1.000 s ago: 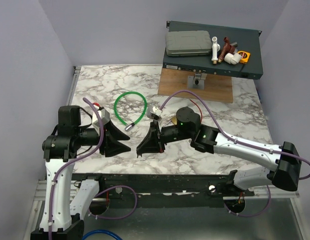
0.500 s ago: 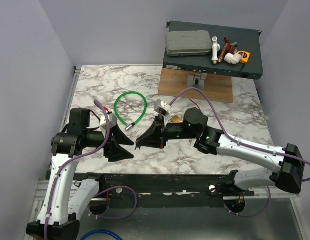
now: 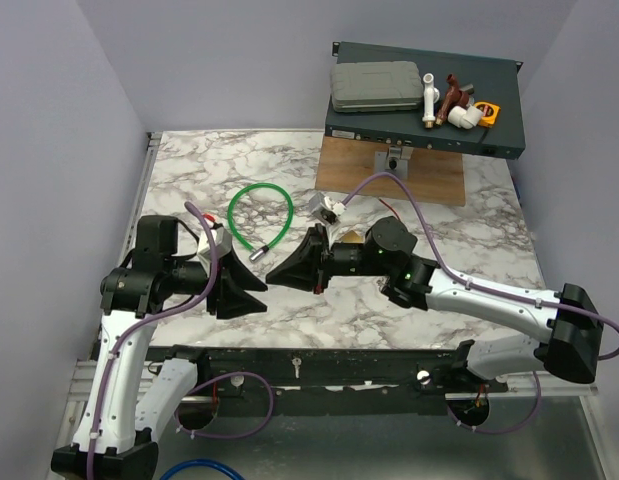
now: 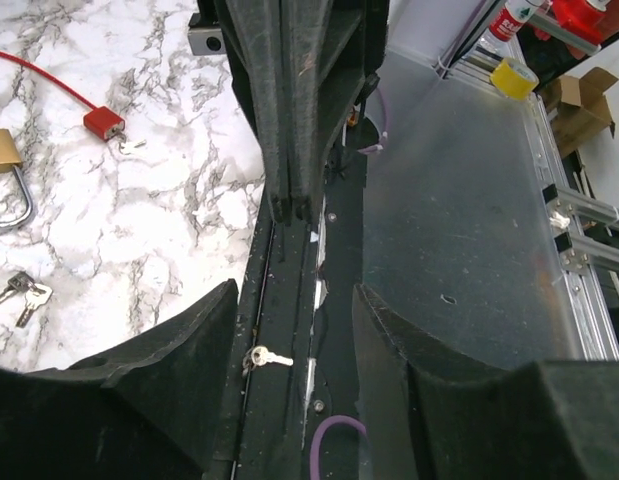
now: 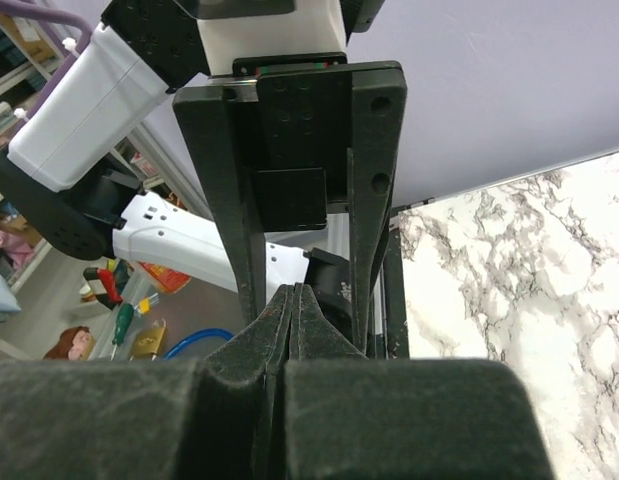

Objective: Unlock with the key

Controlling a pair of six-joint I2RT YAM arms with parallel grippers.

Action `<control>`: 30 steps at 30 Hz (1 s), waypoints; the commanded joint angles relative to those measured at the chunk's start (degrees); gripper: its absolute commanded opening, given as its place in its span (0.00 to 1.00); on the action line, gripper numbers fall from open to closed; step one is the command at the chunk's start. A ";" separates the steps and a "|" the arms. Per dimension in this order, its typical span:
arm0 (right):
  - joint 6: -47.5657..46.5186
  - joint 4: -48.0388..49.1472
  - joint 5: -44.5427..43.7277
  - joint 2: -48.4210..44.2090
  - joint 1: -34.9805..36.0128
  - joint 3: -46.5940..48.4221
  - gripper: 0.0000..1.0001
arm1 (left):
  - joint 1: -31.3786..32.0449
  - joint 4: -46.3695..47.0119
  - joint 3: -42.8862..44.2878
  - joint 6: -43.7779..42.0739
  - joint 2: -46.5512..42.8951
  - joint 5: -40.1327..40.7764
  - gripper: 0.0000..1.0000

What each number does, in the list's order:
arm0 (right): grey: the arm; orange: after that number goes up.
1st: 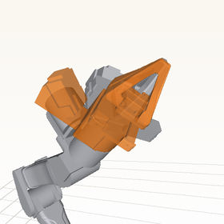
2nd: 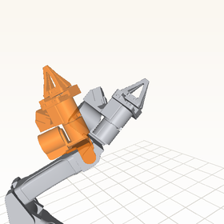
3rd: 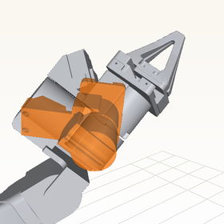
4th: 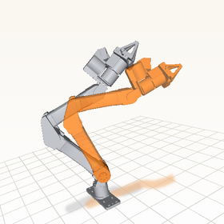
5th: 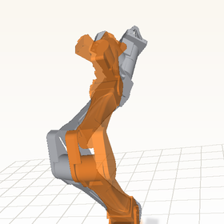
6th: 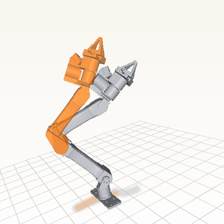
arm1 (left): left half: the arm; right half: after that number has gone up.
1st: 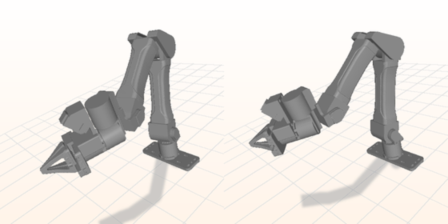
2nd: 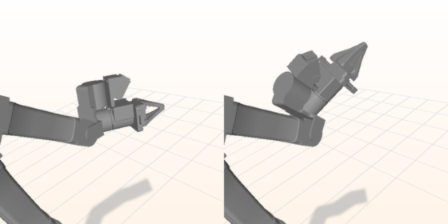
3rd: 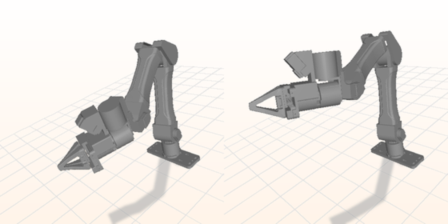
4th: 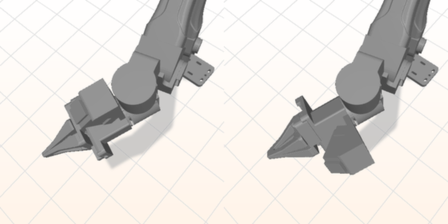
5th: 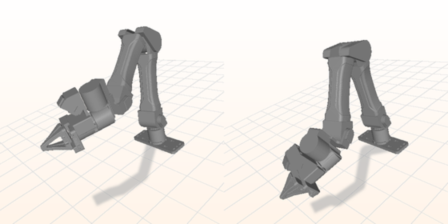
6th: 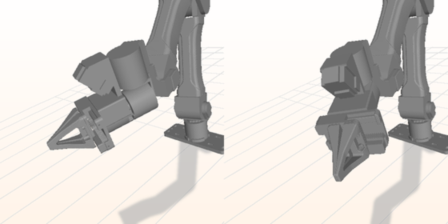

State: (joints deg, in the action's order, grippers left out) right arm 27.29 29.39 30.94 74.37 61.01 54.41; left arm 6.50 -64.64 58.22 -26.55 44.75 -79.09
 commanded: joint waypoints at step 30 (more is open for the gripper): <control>-20.10 -23.68 -22.43 15.87 13.04 -9.14 0.52 | -2.20 2.88 -0.39 3.76 8.60 31.56 0.49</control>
State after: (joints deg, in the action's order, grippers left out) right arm 10.46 4.19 14.37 86.65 72.34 42.15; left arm 4.56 -60.55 58.22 -22.81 53.80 -48.73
